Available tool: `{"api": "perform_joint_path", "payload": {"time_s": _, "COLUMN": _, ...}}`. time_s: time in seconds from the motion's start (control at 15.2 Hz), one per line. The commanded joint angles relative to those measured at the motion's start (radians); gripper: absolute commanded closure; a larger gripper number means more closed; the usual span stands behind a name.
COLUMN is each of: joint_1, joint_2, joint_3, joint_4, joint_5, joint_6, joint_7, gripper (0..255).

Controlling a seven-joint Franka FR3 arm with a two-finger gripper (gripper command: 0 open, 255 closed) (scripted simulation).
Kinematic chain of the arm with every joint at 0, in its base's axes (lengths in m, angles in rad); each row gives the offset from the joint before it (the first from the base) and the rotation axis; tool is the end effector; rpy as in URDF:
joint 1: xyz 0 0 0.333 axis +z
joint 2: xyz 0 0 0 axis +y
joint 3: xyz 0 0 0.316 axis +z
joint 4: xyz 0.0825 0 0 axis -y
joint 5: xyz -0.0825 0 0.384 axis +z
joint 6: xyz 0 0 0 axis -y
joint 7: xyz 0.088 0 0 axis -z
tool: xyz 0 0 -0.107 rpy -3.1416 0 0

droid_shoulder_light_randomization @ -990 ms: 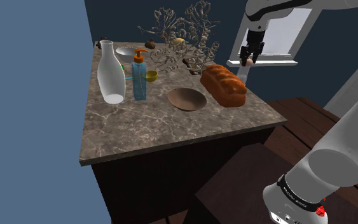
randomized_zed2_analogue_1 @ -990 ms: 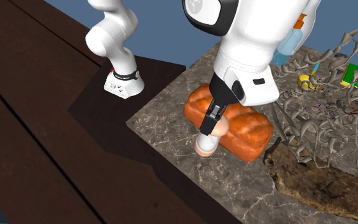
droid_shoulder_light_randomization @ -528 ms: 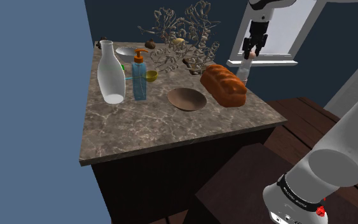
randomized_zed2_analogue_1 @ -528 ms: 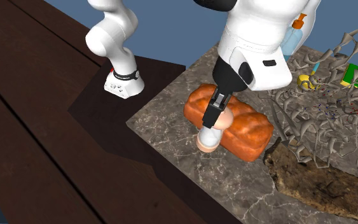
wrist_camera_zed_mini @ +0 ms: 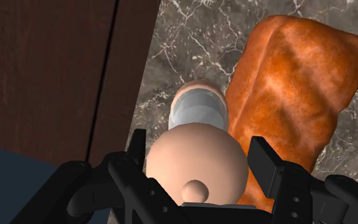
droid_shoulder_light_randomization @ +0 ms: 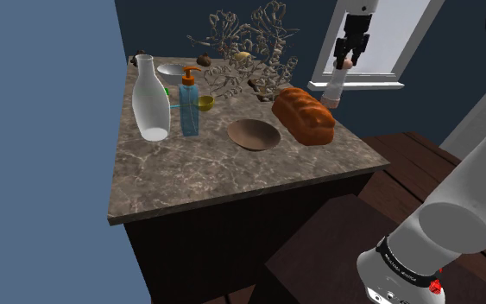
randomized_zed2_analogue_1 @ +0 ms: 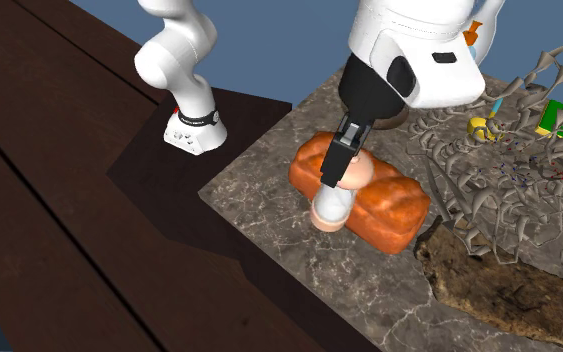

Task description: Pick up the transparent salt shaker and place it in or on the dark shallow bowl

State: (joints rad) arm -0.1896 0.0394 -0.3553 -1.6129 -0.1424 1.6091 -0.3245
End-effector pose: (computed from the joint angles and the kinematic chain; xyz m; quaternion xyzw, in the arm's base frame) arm 0.4792 -0.3034 0.5884 0.9912 -0.1055 -0.0512 0.0620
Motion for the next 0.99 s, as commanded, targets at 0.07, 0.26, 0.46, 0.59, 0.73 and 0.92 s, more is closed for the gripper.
{"api": "perform_joint_path", "payload": {"time_s": 0.07, "joint_1": -0.001, "joint_2": 0.012, "joint_3": -0.001, "joint_4": 0.056, "joint_5": 0.004, "joint_6": -0.044, "joint_7": -0.008, "gripper": 255}}
{"api": "perform_joint_path", "payload": {"time_s": 0.26, "joint_1": -0.003, "joint_2": 0.024, "joint_3": -0.002, "joint_4": 0.110, "joint_5": 0.008, "joint_6": -0.086, "joint_7": -0.017, "gripper": 255}}
{"api": "perform_joint_path", "payload": {"time_s": 0.46, "joint_1": 0.038, "joint_2": -0.021, "joint_3": 0.033, "joint_4": 0.079, "joint_5": -0.005, "joint_6": -0.109, "joint_7": 0.057, "gripper": 255}}
{"api": "perform_joint_path", "payload": {"time_s": 0.59, "joint_1": 0.064, "joint_2": -0.045, "joint_3": 0.058, "joint_4": 0.065, "joint_5": -0.010, "joint_6": -0.125, "joint_7": 0.105, "gripper": 255}}
{"api": "perform_joint_path", "payload": {"time_s": 0.73, "joint_1": 0.089, "joint_2": -0.065, "joint_3": 0.084, "joint_4": 0.057, "joint_5": -0.012, "joint_6": -0.143, "joint_7": 0.153, "gripper": 255}}
{"api": "perform_joint_path", "payload": {"time_s": 0.92, "joint_1": 0.124, "joint_2": -0.085, "joint_3": 0.122, "joint_4": 0.054, "joint_5": -0.011, "joint_6": -0.171, "joint_7": 0.224, "gripper": 255}}
